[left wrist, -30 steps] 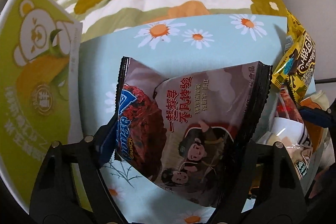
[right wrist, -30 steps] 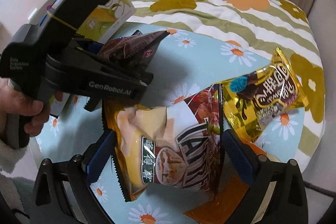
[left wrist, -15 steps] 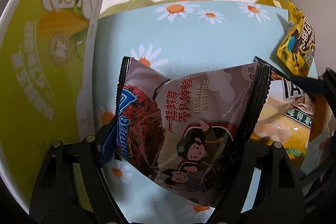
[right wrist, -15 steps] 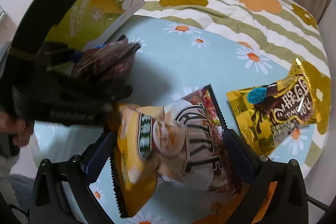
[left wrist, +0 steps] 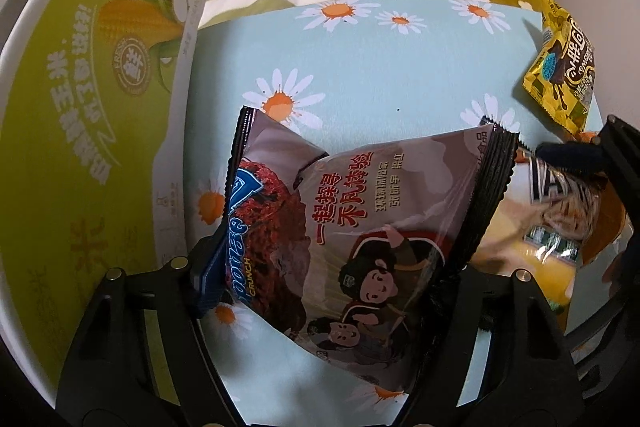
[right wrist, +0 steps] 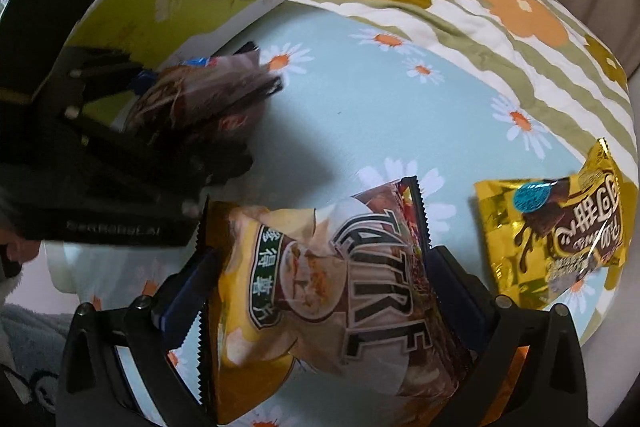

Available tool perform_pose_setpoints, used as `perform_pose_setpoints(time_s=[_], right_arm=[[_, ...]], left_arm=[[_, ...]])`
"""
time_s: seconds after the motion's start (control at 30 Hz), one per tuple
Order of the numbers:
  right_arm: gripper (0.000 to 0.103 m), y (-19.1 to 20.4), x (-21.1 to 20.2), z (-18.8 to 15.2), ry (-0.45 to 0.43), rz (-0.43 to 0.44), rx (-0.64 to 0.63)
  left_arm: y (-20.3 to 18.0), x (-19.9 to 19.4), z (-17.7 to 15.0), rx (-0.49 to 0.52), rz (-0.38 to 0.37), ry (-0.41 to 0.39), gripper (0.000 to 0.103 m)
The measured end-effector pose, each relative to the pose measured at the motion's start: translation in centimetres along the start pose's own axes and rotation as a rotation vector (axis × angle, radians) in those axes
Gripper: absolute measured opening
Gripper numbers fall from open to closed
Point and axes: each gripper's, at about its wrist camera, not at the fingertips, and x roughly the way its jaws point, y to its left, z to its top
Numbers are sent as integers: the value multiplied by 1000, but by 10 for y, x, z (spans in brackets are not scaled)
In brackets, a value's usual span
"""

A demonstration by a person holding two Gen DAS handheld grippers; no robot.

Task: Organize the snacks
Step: 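Lift both held bags and carry them over the box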

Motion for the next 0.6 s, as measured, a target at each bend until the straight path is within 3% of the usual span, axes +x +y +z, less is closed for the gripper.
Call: perform_pose_setpoints(time_s=[0.17, 0.33, 0.6], right_arm=[[76, 8, -13, -10, -74, -28, 4], [69, 9, -27, -17, -127, -39, 46], [69, 17, -50, -23, -162, -62, 60]], left_arm=[[5, -4, -9, -27, -22, -5, 71], [8, -9, -17, -50, -45, -6, 70], [11, -41, -22, -59, -55, -63, 70]])
